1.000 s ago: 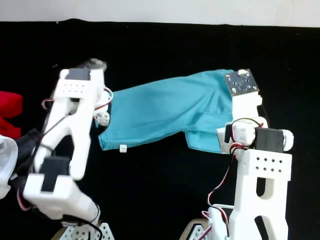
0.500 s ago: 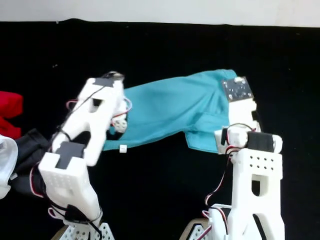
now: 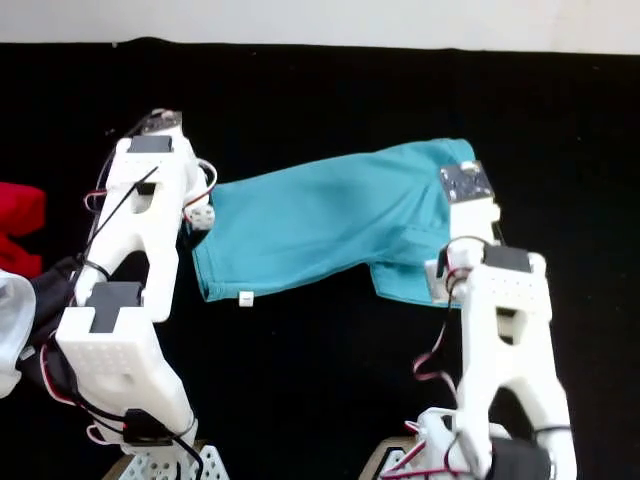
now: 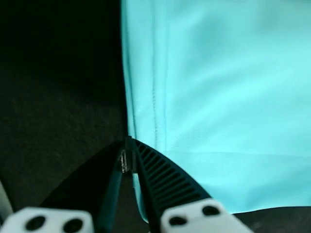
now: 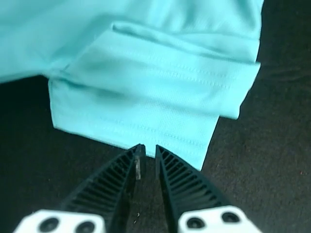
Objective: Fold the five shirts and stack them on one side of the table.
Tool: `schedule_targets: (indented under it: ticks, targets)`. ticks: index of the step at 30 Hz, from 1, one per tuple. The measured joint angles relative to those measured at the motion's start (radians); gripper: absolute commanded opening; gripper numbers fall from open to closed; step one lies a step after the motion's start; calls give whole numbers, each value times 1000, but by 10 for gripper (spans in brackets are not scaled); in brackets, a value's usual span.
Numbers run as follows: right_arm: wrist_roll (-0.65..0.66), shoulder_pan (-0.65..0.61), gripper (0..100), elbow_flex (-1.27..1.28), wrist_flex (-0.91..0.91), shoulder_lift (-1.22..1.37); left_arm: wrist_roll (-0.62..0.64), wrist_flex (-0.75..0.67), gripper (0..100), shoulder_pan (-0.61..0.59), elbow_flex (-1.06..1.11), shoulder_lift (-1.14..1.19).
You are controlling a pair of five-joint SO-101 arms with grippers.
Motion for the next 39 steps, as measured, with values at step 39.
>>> schedule_targets:
  ticks: [39]
  targets:
    - [0, 2, 51, 52, -8, -6, -8, 334, 8, -98, -1577, 922]
